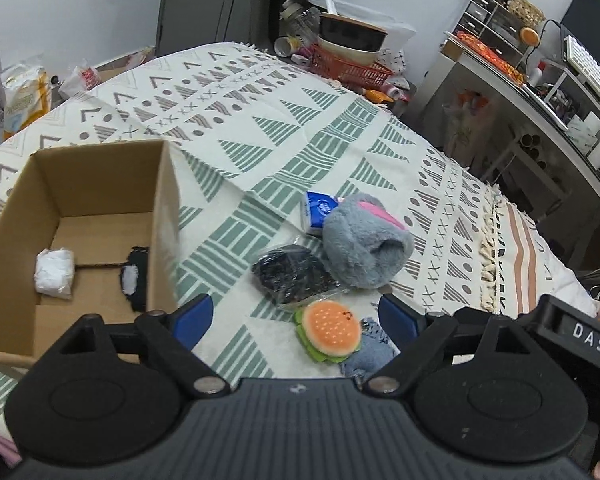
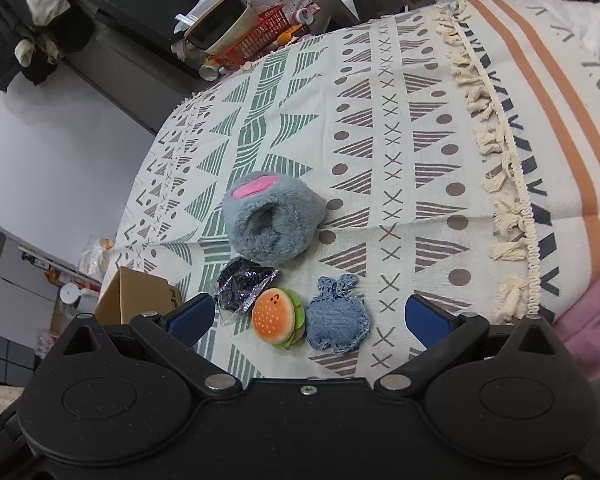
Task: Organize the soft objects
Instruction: 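Withdraw both tools from the box back toward the pile, then grasp the burger plush with the left tool while the right tool grasps the denim pouch, then carry the burger and denim pouch into the box and open both tools, then move both tools from the box toward the grey plush mouse, then close both tools on the grey plush mouse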
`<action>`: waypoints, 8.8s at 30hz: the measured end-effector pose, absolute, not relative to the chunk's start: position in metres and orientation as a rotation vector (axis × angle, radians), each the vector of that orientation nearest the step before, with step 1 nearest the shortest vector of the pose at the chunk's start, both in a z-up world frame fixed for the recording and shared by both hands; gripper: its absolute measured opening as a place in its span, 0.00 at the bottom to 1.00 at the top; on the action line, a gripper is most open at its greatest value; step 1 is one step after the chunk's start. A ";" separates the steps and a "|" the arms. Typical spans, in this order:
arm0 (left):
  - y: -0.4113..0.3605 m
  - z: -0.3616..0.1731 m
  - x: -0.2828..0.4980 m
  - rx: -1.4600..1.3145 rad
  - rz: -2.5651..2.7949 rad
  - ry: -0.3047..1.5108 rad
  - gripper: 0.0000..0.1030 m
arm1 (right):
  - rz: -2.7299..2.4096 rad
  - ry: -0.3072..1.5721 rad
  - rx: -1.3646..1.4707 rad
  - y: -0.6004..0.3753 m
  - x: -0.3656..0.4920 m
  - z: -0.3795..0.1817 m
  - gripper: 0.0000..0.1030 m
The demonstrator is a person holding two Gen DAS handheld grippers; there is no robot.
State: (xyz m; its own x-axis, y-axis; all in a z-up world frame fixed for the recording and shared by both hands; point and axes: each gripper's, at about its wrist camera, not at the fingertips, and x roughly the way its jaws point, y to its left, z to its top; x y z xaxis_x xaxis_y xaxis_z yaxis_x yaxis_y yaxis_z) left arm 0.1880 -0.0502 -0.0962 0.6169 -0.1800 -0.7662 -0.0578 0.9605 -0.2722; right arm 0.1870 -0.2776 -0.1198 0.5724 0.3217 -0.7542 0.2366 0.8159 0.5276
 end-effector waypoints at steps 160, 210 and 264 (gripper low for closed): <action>0.072 -0.091 0.159 -0.504 0.337 0.805 0.81 | 0.275 0.854 0.517 -0.209 0.198 -0.067 0.89; -0.097 -0.090 0.257 -0.095 -0.045 0.875 0.83 | 0.207 0.850 0.805 -0.329 0.243 -0.150 0.77; -0.083 -0.133 0.269 -0.327 -0.283 0.921 0.26 | 0.324 0.900 0.832 -0.292 0.271 -0.181 0.30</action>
State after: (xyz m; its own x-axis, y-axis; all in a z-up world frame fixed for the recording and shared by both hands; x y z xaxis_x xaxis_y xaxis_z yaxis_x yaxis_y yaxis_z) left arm 0.2690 -0.0834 -0.1326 0.5748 -0.3746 -0.7275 0.0982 0.9142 -0.3932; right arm 0.2708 -0.2921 -0.1812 0.6004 0.5707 -0.5601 0.0833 0.6519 0.7537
